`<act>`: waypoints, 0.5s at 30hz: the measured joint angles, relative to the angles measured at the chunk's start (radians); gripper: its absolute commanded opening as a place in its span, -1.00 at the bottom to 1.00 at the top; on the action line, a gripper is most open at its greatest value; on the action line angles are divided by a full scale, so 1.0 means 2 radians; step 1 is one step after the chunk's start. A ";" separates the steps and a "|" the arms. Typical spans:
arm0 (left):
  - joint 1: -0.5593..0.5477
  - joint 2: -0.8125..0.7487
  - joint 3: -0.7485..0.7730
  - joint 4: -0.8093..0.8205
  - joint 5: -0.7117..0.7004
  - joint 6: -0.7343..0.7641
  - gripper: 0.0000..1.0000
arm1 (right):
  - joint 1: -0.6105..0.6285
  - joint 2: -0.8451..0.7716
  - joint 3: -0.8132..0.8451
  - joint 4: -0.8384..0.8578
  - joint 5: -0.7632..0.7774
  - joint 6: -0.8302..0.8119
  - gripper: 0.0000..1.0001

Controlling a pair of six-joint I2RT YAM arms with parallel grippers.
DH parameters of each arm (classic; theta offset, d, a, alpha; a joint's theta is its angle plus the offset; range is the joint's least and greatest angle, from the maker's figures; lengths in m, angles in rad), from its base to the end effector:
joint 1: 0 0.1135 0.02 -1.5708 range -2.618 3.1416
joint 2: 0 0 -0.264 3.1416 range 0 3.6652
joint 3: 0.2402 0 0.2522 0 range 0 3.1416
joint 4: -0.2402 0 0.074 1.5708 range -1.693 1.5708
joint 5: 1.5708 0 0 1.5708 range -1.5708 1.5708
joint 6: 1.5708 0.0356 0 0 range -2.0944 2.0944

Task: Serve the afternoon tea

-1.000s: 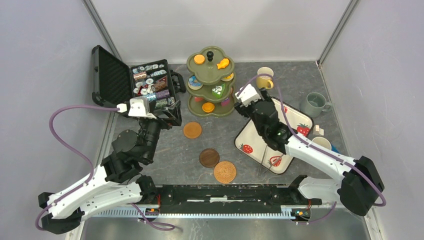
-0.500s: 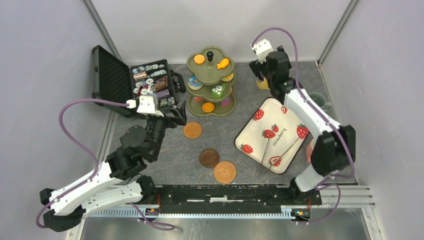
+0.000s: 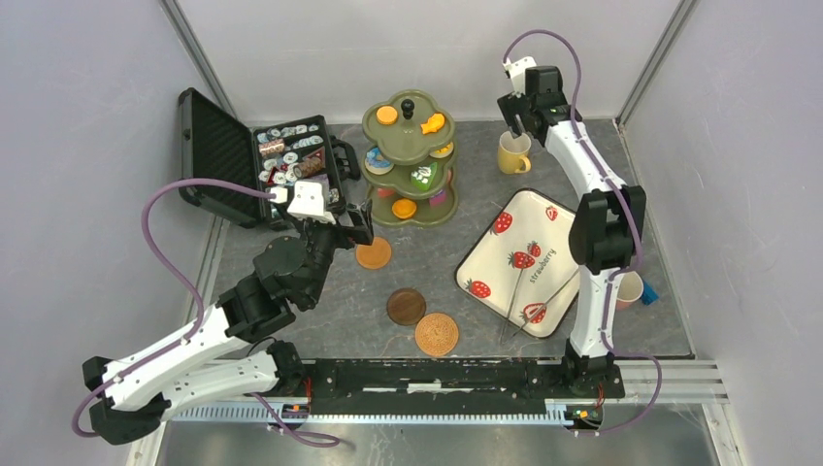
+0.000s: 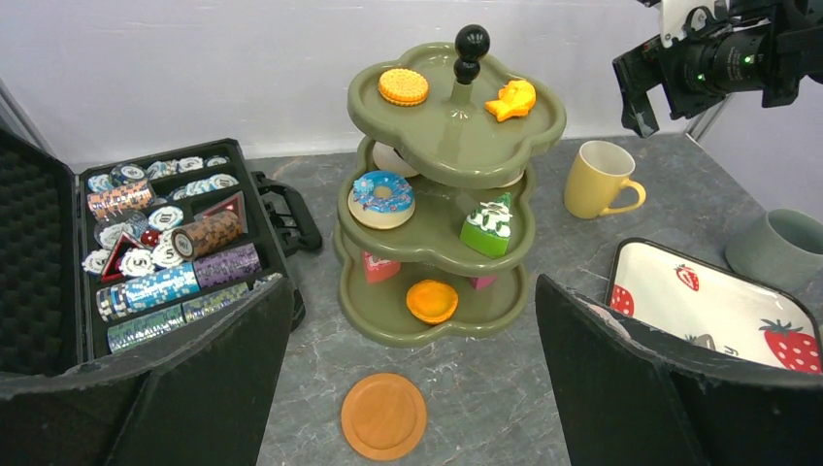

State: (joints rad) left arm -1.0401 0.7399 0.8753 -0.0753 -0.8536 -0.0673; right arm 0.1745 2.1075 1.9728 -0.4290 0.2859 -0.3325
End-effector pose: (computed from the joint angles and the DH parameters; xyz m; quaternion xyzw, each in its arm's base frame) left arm 0.1025 -0.1217 0.3899 0.0253 0.6925 -0.1071 0.7129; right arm 0.4914 0.0764 0.3092 -0.1509 0.8565 -0.1621 0.4663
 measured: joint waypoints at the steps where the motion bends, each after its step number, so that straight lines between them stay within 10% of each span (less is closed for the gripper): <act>1: 0.000 0.002 0.000 0.000 0.000 0.000 1.00 | -0.001 0.005 0.002 -0.001 -0.002 0.001 0.83; 15: 0.000 0.023 0.008 -0.003 -0.002 0.000 1.00 | 0.001 0.083 0.021 0.002 -0.006 0.015 0.40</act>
State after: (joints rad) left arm -1.0401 0.7856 0.8909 -0.0814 -0.8577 -0.0669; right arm 0.1764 2.2726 2.0155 -0.4248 0.2737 -0.3031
